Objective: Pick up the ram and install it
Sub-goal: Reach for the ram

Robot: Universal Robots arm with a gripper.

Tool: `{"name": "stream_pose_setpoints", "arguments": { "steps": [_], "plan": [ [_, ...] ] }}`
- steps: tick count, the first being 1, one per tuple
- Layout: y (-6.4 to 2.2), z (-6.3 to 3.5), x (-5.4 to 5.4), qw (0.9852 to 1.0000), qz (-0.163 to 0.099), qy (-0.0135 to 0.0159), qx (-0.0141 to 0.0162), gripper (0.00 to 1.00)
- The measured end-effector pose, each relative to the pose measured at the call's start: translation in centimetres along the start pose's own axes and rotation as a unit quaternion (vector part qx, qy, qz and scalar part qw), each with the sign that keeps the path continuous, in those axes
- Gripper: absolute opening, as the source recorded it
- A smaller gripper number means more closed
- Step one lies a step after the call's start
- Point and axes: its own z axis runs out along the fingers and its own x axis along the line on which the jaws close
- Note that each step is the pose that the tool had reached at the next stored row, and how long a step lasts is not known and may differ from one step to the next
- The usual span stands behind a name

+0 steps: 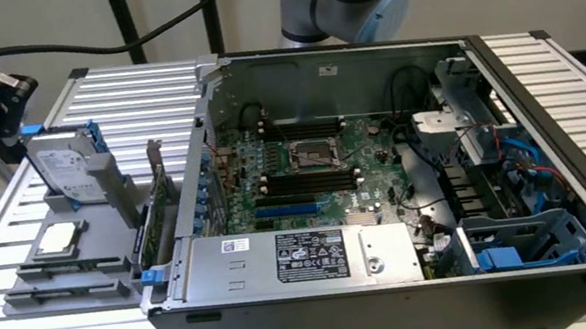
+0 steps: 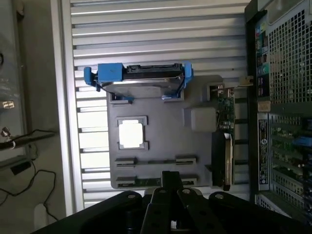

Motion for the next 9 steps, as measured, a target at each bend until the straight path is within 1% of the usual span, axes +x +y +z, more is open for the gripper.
{"name": "stream_pose_setpoints", "arguments": {
  "steps": [5,9],
  "plan": [
    [-1.28,0.03,0.0,1.0000,0.000,0.0029,0.0013,0.11],
    [-2.04,0.04,-0.1,1.0000,0.000,0.0055,0.0038,0.11]
  ]
}}
